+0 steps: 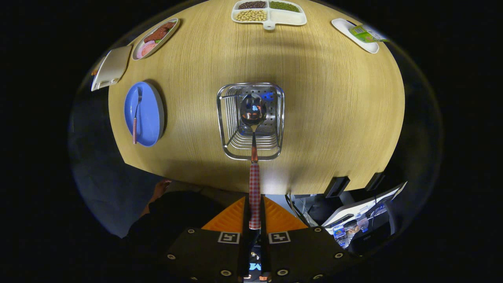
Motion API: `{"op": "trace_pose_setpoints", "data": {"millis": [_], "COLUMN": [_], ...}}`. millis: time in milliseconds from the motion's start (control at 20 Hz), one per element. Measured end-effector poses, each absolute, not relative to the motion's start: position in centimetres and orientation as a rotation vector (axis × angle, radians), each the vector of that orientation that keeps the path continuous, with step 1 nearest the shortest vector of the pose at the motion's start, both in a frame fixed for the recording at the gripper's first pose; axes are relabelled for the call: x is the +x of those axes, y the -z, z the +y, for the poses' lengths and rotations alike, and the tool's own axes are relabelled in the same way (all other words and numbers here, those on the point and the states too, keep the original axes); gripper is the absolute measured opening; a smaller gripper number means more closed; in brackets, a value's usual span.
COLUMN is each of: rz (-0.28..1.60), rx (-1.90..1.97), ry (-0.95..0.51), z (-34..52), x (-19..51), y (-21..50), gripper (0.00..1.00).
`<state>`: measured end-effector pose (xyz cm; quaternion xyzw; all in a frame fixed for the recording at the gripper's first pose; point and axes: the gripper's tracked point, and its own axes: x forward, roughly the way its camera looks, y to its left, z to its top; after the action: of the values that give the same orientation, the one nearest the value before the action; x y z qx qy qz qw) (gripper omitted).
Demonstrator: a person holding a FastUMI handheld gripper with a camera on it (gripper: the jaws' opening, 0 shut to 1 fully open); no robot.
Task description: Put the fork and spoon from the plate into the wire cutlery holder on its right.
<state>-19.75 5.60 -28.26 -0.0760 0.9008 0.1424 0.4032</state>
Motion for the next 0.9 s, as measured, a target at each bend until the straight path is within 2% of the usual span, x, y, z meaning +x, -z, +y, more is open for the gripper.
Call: {"op": "trace_pose_setpoints", "data": {"millis": [250,350,650,900], "rz": [2.179,2.106,1.894,1.745], "rx": [-0.153,-0.132,-0.040,0.050], "ry": [-0.350,-0.340,-0.332,-0.349], "z": [6.6,7.0,8.6,11.9], "x": [-16.6,-15.2,-11.7,-10.4], "y": [28.7,28.6,26.2,24.2], "gripper": [0.15,0.20,0.38,0.61]}}
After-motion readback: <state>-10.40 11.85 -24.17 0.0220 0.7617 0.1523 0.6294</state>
